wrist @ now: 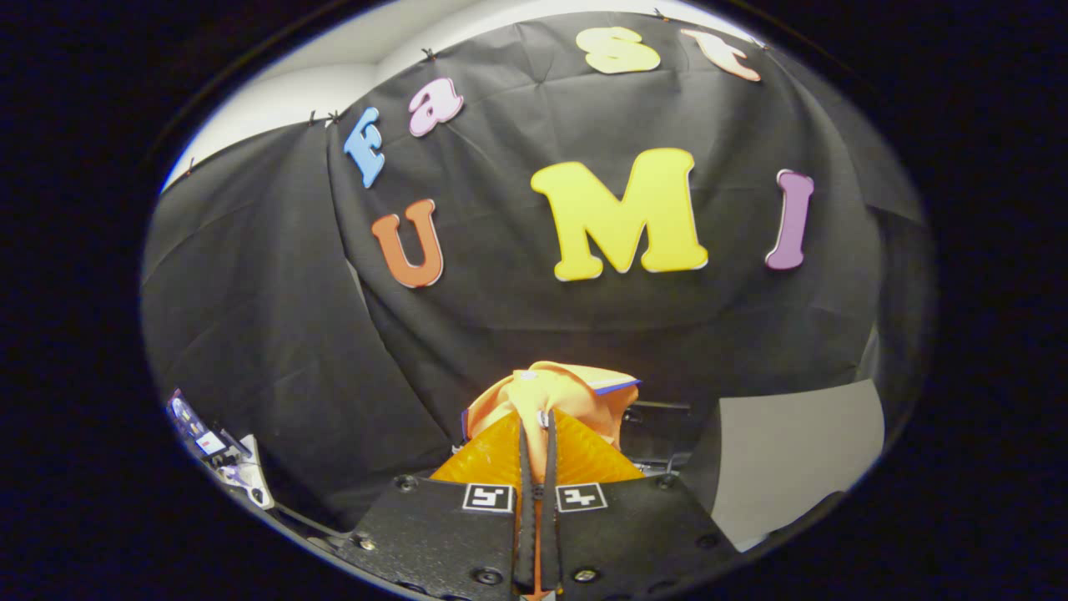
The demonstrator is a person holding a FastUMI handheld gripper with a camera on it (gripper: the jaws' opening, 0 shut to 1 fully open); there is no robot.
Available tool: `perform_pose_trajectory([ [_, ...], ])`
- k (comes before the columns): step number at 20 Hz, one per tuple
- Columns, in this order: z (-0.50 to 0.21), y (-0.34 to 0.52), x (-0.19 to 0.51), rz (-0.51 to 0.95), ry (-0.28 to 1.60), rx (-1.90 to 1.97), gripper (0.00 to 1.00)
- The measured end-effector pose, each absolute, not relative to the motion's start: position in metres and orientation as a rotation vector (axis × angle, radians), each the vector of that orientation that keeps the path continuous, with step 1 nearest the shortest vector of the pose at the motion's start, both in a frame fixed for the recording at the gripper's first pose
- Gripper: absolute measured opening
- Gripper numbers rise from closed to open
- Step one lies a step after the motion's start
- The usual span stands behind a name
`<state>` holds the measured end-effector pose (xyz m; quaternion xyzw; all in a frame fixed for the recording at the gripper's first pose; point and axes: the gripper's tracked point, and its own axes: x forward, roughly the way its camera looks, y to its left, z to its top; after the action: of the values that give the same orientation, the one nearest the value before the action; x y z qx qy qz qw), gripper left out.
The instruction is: Put the clothes into the washing machine and then close the washing machine lid.
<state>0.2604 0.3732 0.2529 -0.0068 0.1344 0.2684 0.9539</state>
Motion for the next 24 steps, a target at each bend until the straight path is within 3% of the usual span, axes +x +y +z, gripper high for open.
perform_pose_trajectory([
  [24,0.008,0.433,0.419,0.555,0.771,-0.170,0.06],
])
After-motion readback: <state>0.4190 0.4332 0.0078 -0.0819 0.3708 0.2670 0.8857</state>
